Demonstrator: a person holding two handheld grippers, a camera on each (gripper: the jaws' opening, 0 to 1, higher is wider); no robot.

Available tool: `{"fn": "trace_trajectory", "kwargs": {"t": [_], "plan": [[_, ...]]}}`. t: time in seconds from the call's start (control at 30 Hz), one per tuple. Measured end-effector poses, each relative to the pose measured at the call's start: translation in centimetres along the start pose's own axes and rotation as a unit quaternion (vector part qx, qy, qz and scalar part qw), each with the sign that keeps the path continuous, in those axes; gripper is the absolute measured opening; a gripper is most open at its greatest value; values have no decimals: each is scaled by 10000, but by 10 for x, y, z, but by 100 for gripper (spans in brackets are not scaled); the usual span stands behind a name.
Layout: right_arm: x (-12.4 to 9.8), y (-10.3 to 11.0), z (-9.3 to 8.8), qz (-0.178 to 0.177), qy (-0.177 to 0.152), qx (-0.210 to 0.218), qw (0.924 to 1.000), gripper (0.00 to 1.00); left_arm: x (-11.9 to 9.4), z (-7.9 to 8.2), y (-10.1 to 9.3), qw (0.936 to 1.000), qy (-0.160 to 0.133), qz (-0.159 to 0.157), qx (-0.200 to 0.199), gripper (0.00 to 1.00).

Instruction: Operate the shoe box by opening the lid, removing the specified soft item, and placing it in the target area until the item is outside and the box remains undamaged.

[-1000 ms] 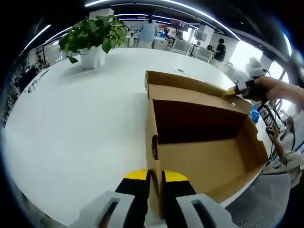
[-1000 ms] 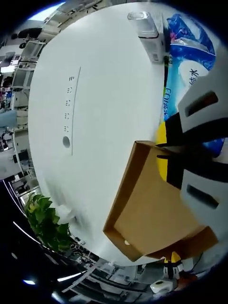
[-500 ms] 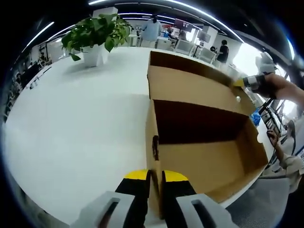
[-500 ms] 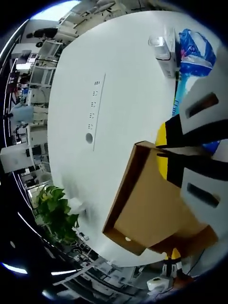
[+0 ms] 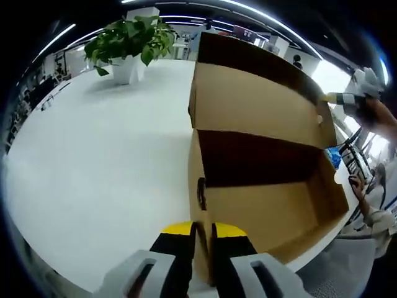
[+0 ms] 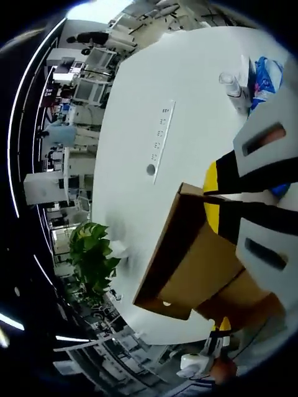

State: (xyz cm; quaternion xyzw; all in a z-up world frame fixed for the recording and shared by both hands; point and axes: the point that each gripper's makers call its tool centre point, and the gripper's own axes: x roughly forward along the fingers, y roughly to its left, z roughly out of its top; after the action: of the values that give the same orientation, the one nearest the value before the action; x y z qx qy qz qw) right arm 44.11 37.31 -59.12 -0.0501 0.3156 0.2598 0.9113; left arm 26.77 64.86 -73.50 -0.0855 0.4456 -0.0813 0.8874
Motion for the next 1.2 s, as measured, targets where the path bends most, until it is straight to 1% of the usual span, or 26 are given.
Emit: {"fn": "trace_trajectory", "kwargs": {"t": [0.17, 0.37, 0.67, 0.83, 0.9, 1.07, 1.2], "plan": [[-13, 7, 1, 23, -89, -245, 9997, 0, 1, 1, 0, 10000, -27, -4, -43, 11], [-24, 12, -1, 34, -139, -315, 9994, 0, 1, 2, 1, 9999, -49, -48, -100, 11], [-41, 21, -8, 60, -229, -426, 9988, 0, 0, 3, -1, 9998, -96, -81, -152, 11], [-54, 28, -17, 12, -276, -599, 9978, 0, 0, 4, -1, 9997, -112, -142, -147, 12], [-58, 31, -20, -22, -316, -744, 9967, 0, -1, 4, -2, 9997, -107, -170, -115, 12], [-70, 38, -33, -129, -465, -982, 9940, 0, -2, 4, -3, 9994, -91, -342, -32, 14], [-75, 44, -44, -131, -466, -1031, 9935, 0, -5, 3, -2, 9991, -105, -411, 23, 14]]}}
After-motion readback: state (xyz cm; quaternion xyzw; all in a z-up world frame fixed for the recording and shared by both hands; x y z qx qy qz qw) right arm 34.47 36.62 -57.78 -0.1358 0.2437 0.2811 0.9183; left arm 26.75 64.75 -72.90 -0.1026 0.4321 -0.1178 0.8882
